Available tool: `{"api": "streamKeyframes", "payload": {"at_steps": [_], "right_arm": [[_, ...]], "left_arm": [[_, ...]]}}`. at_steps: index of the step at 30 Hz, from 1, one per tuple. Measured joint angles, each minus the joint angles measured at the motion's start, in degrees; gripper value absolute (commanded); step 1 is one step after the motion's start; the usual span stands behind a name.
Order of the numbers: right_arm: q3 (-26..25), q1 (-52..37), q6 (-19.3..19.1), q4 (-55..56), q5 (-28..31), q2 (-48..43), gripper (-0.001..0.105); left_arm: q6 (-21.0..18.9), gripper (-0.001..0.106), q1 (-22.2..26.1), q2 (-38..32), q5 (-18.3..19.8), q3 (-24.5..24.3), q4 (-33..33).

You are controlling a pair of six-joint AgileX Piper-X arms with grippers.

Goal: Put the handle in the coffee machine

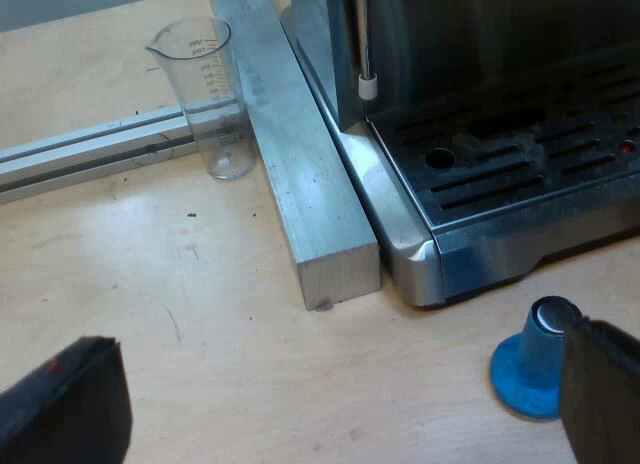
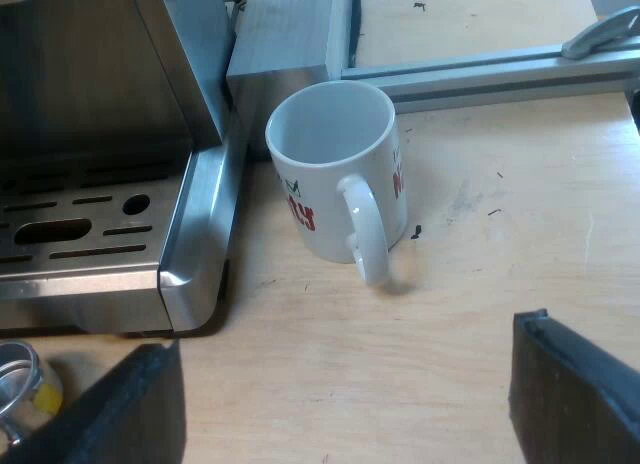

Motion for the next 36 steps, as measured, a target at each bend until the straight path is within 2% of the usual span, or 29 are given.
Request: {"api": "streamKeyframes", "payload": {"at_steps": [13,17,18,19,25,26,31,36], "right_arm": [[0.0,0.0,0.0,0.0,0.0,0.0,0.069],[0.0,0.0,3.1,-0.1,0.0,0.0,0.069],[0.0,0.0,3.2,-0.1,0.0,0.0,0.069],[0.0,0.0,3.0,-0.1,0.0,0.0,0.069],[-2.9,0.0,1.6,1.3,-1.6,0.9,0.069],[-5.2,0.0,-0.1,3.3,-2.4,2.9,0.069],[-9.4,0.0,-7.1,9.7,-4.0,9.2,0.069],[-12.5,1.8,-9.0,10.2,-8.4,15.2,0.069]], "left_arm": [[0.0,0.087,-0.5,0.0,0.0,0.0,0.0],[0.6,0.087,-2.2,0.0,0.8,0.0,0.0],[1.0,0.087,-2.4,0.0,1.4,0.0,0.0],[1.8,0.087,-2.7,0.0,3.7,0.0,0.0],[2.5,0.087,-4.5,0.0,8.3,0.0,0.0],[2.7,0.087,-4.8,0.0,9.2,0.0,0.1],[6.2,0.087,-5.3,4.3,16.0,-1.1,0.1],[10.8,0.087,-5.3,9.9,21.9,-2.3,0.1]]}}
